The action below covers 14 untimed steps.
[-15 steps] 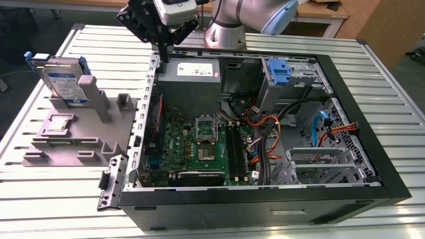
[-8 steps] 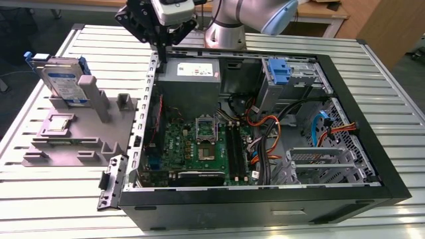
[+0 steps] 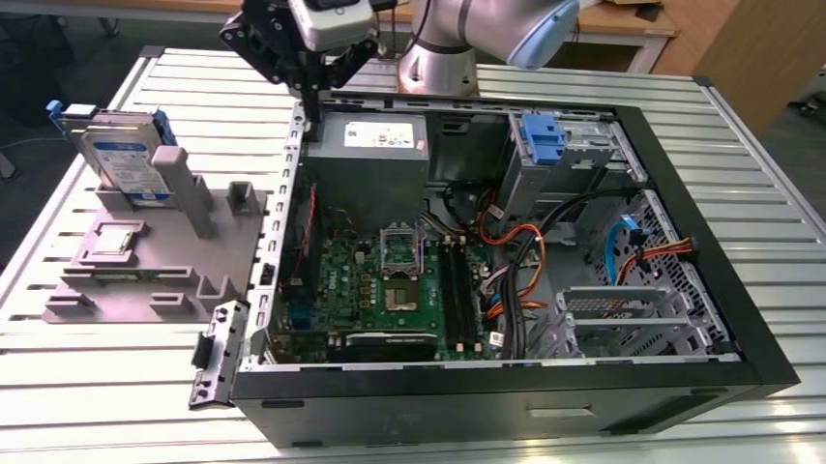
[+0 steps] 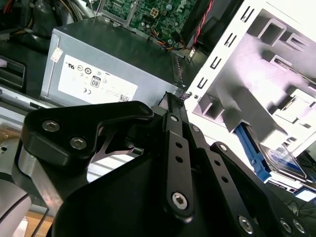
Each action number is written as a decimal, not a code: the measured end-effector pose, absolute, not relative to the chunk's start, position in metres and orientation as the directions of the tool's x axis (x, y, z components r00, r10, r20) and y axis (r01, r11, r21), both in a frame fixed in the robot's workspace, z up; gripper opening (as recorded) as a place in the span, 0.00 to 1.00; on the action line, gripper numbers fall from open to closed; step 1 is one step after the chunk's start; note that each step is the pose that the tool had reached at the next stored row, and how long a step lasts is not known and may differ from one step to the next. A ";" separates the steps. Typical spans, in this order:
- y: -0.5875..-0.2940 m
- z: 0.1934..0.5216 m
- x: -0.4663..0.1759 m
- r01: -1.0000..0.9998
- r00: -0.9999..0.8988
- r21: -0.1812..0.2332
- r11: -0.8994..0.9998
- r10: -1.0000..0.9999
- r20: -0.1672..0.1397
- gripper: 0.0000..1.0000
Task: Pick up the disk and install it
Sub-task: 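Reach for the disk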
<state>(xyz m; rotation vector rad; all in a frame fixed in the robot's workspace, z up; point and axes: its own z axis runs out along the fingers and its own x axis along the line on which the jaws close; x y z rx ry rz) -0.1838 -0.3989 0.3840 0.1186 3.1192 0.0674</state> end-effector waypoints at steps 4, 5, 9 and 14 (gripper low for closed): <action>-0.399 0.384 -0.186 0.075 -0.997 0.044 0.996 0.076 -0.017 0.10; -0.399 0.383 -0.186 0.075 -0.997 0.044 0.996 0.076 -0.016 0.10; -0.399 0.383 -0.188 0.076 -0.997 0.044 0.996 0.076 -0.015 0.10; -0.399 0.382 -0.191 0.076 -0.997 0.044 0.996 0.076 -0.013 0.10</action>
